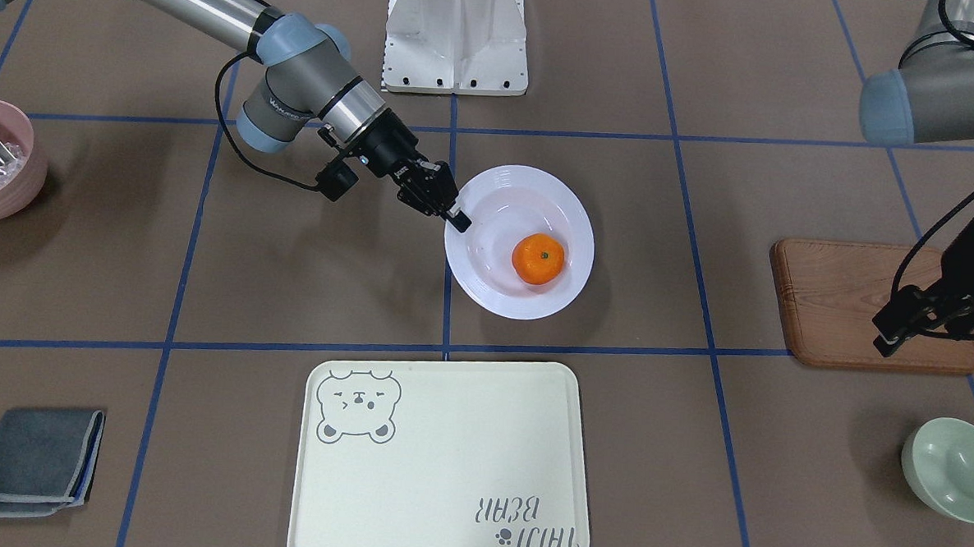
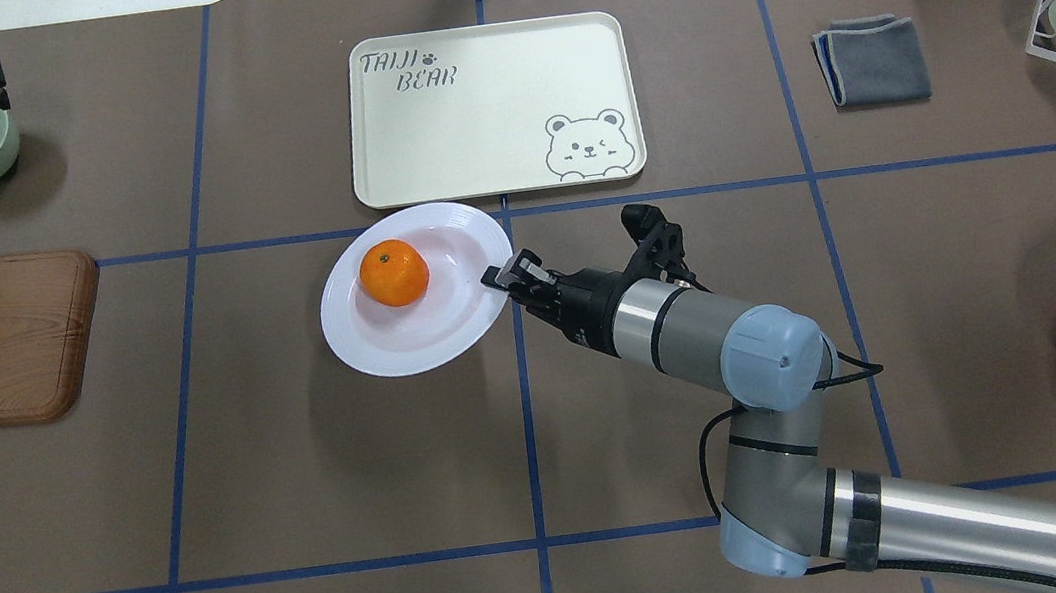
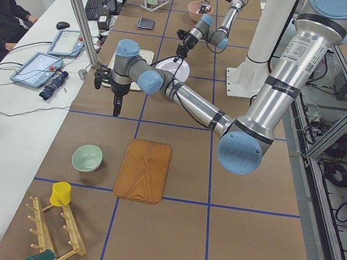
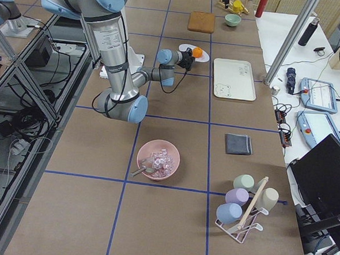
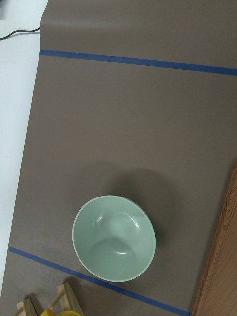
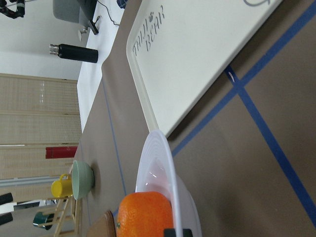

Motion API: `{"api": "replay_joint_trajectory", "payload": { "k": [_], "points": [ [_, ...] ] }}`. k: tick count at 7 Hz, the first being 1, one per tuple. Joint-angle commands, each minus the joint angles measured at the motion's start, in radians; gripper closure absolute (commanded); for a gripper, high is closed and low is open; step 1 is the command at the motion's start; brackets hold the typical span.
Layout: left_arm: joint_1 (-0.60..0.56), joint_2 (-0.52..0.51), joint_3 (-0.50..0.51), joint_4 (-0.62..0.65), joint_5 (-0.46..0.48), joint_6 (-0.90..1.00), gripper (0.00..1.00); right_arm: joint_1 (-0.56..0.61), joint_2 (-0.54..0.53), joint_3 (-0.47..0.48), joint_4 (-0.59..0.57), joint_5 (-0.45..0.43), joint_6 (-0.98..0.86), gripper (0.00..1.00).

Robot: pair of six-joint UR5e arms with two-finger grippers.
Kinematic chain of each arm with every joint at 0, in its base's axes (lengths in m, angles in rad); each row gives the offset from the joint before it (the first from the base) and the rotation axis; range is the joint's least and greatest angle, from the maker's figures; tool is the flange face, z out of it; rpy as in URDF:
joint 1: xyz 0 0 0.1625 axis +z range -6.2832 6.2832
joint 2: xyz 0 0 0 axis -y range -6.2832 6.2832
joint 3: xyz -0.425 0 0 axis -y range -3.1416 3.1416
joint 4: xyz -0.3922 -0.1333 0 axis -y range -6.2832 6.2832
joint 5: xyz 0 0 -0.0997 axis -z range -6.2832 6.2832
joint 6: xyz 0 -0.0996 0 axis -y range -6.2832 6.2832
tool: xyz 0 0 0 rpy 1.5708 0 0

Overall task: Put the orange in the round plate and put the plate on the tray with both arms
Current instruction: 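Slide the plate with the right gripper onto the cream bear tray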

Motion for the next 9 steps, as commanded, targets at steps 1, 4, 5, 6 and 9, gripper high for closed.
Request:
{"api": "replay_joint_trajectory", "payload": {
  "k": [1, 4, 5, 6, 9],
  "points": [
    [0.002, 0.000, 0.000, 0.002, 0.000, 0.000, 0.02, 0.096, 0.062, -0.063, -0.026, -0.049, 0.181, 1.00],
    [0.003, -0.002, 0.002, 0.002, 0.000, 0.000, 0.02, 0.189, 0.229, -0.319, -0.120, -0.049, 0.199, 1.00],
    [0.006, 0.000, 0.005, 0.002, 0.000, 0.000, 0.02, 0.206, 0.251, -0.378, -0.121, -0.049, 0.199, 1.00],
    [0.006, 0.000, 0.011, 0.002, 0.000, -0.002, 0.02, 0.209, 0.253, -0.412, -0.121, -0.049, 0.199, 1.00],
    [0.008, 0.000, 0.022, 0.002, 0.049, 0.000, 0.02, 0.215, 0.253, -0.440, -0.123, -0.049, 0.199, 1.00]
  ]
}}
